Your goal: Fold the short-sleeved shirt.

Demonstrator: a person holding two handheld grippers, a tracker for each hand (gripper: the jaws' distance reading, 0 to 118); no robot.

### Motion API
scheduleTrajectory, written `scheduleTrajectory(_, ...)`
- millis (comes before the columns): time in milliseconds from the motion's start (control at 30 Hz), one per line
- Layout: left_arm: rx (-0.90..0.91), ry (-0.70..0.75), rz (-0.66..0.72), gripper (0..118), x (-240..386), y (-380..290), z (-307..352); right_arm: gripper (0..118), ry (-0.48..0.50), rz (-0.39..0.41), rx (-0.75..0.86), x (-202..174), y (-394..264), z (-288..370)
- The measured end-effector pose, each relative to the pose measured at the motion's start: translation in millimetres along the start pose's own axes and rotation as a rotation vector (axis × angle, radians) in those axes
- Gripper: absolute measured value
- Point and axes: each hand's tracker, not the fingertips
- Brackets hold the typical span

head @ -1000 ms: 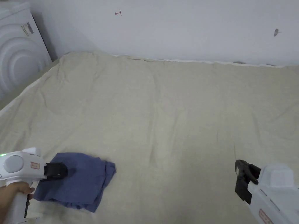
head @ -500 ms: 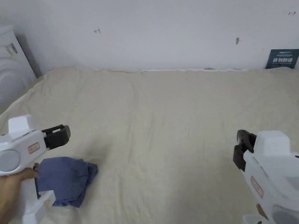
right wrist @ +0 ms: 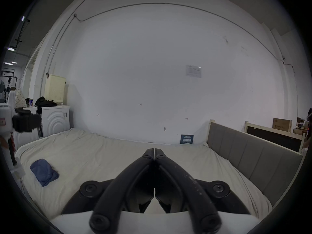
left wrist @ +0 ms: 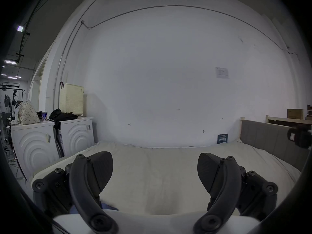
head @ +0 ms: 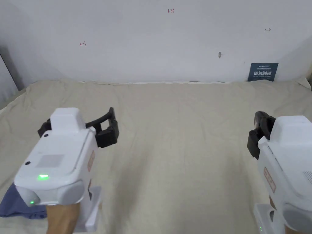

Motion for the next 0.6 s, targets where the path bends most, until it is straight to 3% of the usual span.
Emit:
scheduleTrajectory(133,0.011,-0.034,0.017,103,23.0,-14.8,0.8,1,-0.02,-0.006,0.009,9.6,-1.3,6.8)
scheduleTrajectory(233,0.021,-0.039,0.003,85,33.1,-25.4,-1.3,1,-0.028,-0.009,0.015,12.9,-2.4,11.8)
scheduleTrajectory(267,0.021,-0.04,0.002,68,37.7,-21.4,8.2,1,-0.031,-0.008,0.015,13.7,-2.6,12.9)
scheduleTrajectory(333,0.027,-0.072,0.011,15,39.6,-24.1,8.8,1,-0.034,-0.008,0.015,14.3,-2.6,14.4)
scheduleTrajectory(367,0.027,-0.075,0.009,1,41.6,-25.1,7.8,1,-0.036,-0.011,0.015,15.1,-2.7,14.9)
scheduleTrajectory(600,0.019,-0.109,-0.008,0,48.9,-19.4,14.9,1,-0.04,-0.02,0.018,15.9,-1.9,17.9)
